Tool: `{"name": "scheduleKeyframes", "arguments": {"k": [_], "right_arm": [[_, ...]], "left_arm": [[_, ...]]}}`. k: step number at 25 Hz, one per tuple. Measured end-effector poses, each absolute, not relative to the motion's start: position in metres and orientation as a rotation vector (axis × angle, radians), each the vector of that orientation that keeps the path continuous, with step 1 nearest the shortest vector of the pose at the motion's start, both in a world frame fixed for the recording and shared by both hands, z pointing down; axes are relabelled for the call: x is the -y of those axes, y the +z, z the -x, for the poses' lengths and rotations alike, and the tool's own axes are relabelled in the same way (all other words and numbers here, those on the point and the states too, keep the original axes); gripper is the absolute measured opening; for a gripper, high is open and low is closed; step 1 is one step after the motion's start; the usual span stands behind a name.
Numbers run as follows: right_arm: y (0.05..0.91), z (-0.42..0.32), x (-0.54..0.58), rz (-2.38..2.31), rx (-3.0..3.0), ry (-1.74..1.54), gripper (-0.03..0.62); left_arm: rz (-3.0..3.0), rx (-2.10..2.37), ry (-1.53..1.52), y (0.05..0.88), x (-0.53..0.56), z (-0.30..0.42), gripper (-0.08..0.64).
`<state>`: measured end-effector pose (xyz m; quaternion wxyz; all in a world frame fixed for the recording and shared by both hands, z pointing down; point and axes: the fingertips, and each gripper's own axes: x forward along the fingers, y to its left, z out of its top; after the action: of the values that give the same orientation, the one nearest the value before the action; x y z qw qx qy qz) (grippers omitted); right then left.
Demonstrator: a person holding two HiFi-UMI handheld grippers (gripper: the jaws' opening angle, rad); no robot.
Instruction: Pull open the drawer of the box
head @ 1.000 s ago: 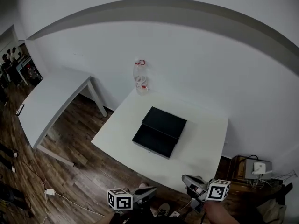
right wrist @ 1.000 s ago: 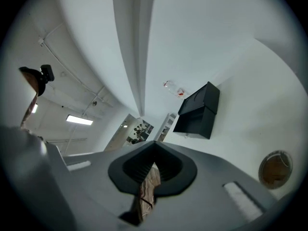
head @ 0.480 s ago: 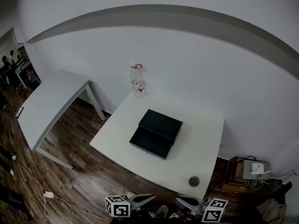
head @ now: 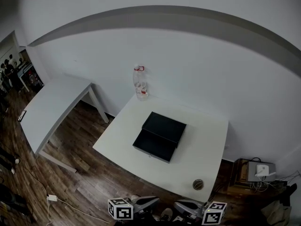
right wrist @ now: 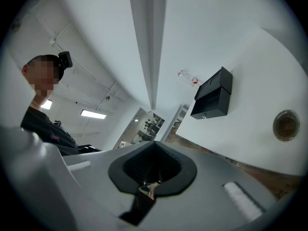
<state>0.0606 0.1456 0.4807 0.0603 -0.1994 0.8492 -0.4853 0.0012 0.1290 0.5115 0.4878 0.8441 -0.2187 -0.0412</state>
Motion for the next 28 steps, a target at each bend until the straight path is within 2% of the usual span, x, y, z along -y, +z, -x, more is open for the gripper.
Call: {"name": "scheduleKeyframes", "arguments": {"k": [28], "right_arm": [[0.477, -0.075, -0.154, 0.656, -2.542, -1.439, 0.003]], "left_arm": [[-2.031, 0.514, -0.103, 0.509, -0.133, -0.011, 0.0]]}}
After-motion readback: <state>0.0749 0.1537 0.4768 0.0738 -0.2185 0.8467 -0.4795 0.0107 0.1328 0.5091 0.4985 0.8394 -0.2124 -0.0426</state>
